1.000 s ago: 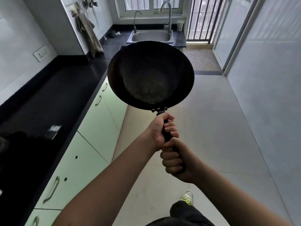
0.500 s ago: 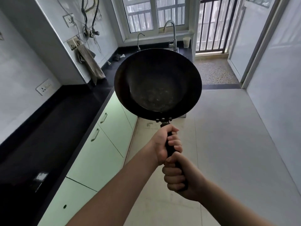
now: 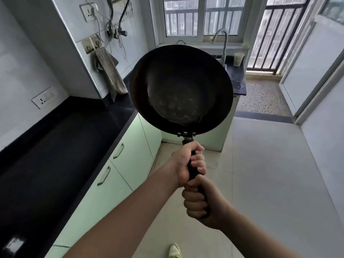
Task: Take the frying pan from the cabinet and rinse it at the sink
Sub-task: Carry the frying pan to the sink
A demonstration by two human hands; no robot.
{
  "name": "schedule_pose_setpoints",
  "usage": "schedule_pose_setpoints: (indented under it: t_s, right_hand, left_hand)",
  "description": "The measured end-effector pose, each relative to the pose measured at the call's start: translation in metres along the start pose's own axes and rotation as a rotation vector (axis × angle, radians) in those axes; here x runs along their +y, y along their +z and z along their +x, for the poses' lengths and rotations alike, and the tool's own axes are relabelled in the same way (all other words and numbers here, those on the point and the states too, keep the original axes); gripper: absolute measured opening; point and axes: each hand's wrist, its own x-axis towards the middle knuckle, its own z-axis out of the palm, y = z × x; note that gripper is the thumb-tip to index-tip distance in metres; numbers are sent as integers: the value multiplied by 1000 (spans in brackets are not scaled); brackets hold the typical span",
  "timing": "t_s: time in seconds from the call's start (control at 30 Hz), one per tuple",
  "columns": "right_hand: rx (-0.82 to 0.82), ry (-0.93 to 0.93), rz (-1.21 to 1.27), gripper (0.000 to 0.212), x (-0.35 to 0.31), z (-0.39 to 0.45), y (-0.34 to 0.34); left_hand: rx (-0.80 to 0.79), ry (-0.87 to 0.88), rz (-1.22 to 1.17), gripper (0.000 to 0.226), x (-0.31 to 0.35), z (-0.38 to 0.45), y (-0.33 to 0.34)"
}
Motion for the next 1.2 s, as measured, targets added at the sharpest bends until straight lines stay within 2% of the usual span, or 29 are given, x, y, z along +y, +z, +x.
schedule_pose_setpoints:
  t_s: [0.13, 0.33, 0.63, 0.87, 1.03, 1.2]
  right_hand:
    - [-33, 11, 61, 33, -43, 49, 4]
    - [2, -5, 92, 31, -112, 97, -11]
    - [121, 17, 196, 30, -240, 158, -95]
    - [128, 74, 291, 31, -336, 192, -140]
    - [155, 94, 351, 32, -374, 217, -152]
    - [196, 116, 334, 30, -409, 252, -153]
  left_hand:
    - [20, -26, -20, 37, 56, 35, -10]
    - [23, -63, -32, 37, 116, 105, -4]
    - [101, -152, 6, 42, 183, 254, 40]
    - [182, -185, 4, 43, 232, 348, 77]
    - [233, -174, 19, 46, 260, 384, 81]
    - [202, -181, -24, 54, 294, 419, 67]
